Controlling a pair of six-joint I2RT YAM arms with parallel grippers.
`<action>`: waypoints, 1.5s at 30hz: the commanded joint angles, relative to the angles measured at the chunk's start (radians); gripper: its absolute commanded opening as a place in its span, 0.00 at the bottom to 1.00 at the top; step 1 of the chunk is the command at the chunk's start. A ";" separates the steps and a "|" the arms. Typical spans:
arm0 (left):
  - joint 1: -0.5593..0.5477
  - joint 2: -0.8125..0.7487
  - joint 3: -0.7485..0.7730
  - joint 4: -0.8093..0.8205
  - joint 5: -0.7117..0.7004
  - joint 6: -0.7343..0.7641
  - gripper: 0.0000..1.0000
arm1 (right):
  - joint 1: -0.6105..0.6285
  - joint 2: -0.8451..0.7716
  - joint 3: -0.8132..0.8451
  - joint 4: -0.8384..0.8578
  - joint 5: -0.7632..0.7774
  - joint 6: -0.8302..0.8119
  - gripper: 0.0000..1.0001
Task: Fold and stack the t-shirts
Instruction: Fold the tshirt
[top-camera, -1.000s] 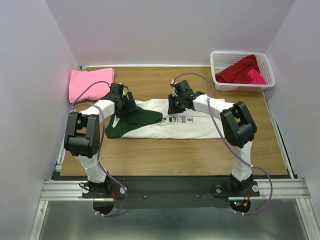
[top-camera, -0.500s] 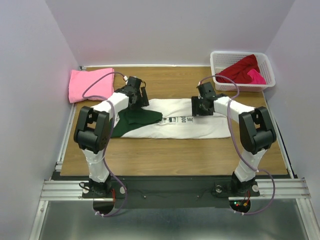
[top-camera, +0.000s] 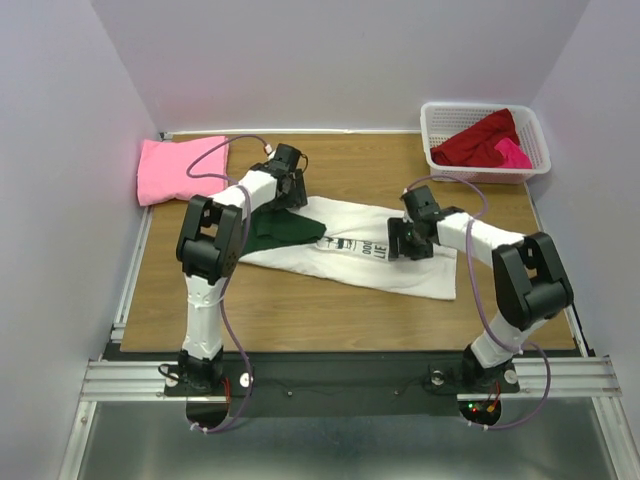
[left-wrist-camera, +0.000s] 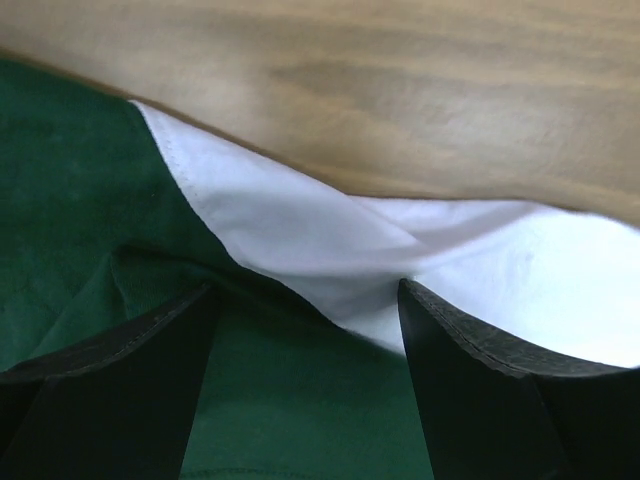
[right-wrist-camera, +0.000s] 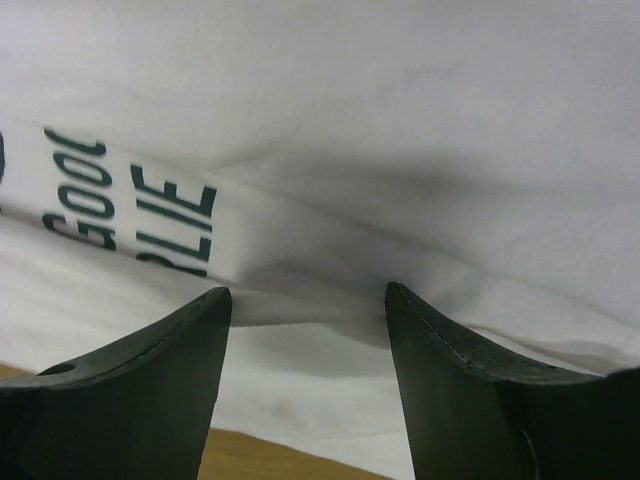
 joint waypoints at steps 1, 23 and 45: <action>-0.017 0.108 0.140 -0.024 -0.016 0.068 0.84 | 0.012 -0.101 -0.133 -0.152 -0.152 0.094 0.70; -0.074 0.345 0.713 0.125 0.196 0.188 0.89 | 0.501 0.098 0.270 -0.006 -0.197 0.291 0.70; -0.083 -0.054 0.097 0.010 -0.026 0.024 0.80 | 0.406 -0.166 0.043 -0.250 0.069 0.148 0.58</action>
